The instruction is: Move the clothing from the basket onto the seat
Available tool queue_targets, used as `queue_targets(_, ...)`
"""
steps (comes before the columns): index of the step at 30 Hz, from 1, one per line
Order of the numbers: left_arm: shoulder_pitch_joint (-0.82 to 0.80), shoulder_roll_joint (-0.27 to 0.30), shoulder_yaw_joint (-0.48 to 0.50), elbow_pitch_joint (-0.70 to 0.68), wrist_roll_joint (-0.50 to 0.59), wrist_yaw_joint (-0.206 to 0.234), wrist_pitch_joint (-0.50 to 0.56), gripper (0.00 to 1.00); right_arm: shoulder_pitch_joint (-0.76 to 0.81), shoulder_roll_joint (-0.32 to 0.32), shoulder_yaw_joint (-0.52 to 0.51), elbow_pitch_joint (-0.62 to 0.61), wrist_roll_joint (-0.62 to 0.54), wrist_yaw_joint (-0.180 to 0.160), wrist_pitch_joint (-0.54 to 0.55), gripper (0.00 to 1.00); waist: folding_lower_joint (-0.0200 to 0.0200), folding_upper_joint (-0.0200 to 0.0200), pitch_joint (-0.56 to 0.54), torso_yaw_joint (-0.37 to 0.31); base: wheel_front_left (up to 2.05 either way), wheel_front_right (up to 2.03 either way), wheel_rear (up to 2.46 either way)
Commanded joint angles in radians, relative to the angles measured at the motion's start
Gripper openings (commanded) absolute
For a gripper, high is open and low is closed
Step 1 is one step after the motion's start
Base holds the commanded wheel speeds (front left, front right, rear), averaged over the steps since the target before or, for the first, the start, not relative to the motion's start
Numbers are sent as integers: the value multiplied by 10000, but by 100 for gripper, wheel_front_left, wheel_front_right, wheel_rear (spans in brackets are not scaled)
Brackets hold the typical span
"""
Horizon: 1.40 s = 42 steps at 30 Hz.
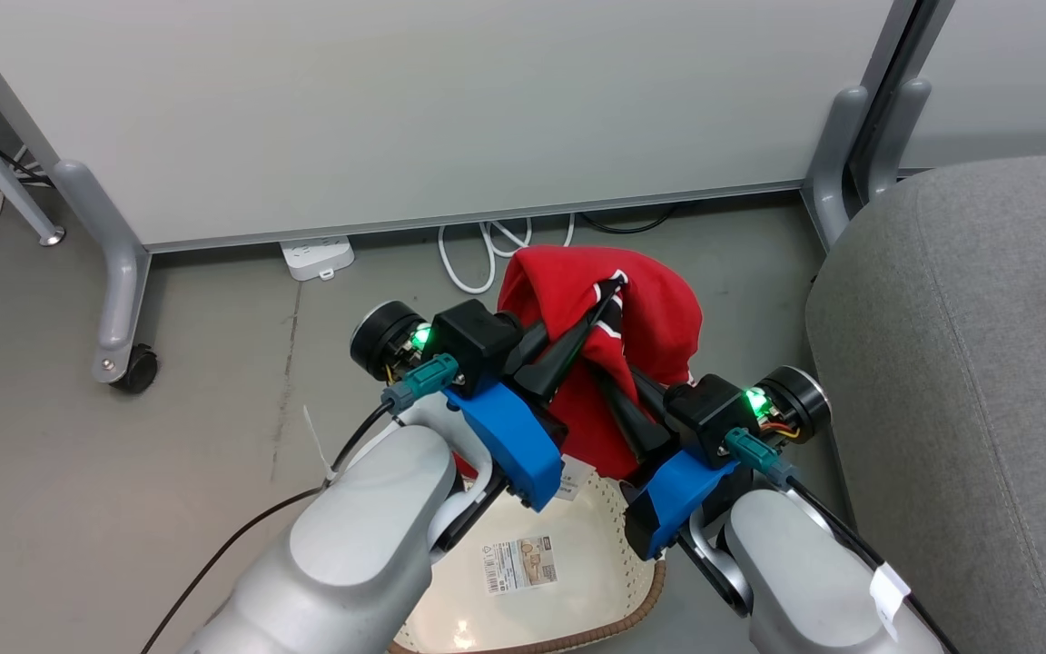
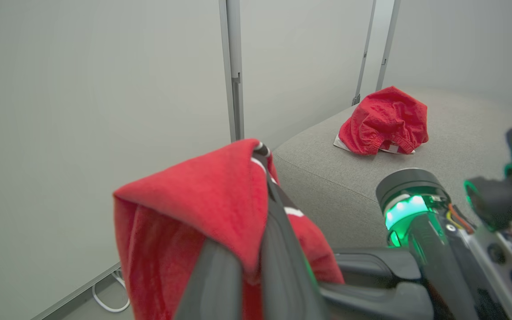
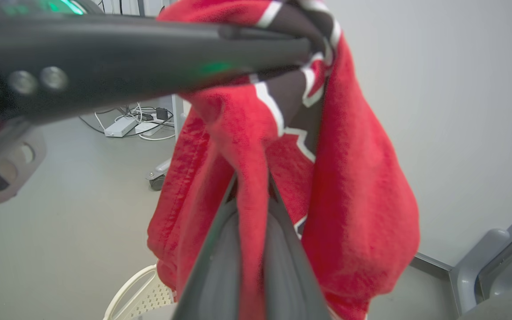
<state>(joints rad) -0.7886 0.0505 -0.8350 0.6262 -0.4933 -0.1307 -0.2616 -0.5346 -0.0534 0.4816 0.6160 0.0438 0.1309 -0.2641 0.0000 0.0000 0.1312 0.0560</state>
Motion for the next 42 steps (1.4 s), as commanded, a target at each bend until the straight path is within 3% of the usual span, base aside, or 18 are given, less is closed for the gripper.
queue_targets(1,-74,4,10,-34,-60,4,-50,0,-37,44,-17,-21,54,-3,-6,0,0,0,4,1,0,0,0)
queue_targets(7,-73,5,-21,15,-70,4,-50,0,24,47,6,-52,120,-3,-6,0,0,0,-12,-2,0,0,0)
queue_targets(8,-74,5,-27,34,-67,5,-50,22,39,48,13,-58,124,-3,-6,0,0,0,-16,-5,0,0,0)
queue_targets(9,-95,5,-12,8,-20,47,-50,100,53,47,8,-67,129,-3,-6,0,0,0,-17,-8,0,0,0)
queue_targets(27,-205,9,62,94,154,104,-50,100,65,41,-368,-229,177,-3,-7,0,0,0,209,-301,0,0,0)
queue_targets(42,-430,136,60,50,360,71,-47,100,-176,35,-1581,-723,-3,-3,-7,0,0,0,896,-1391,0,0,0)
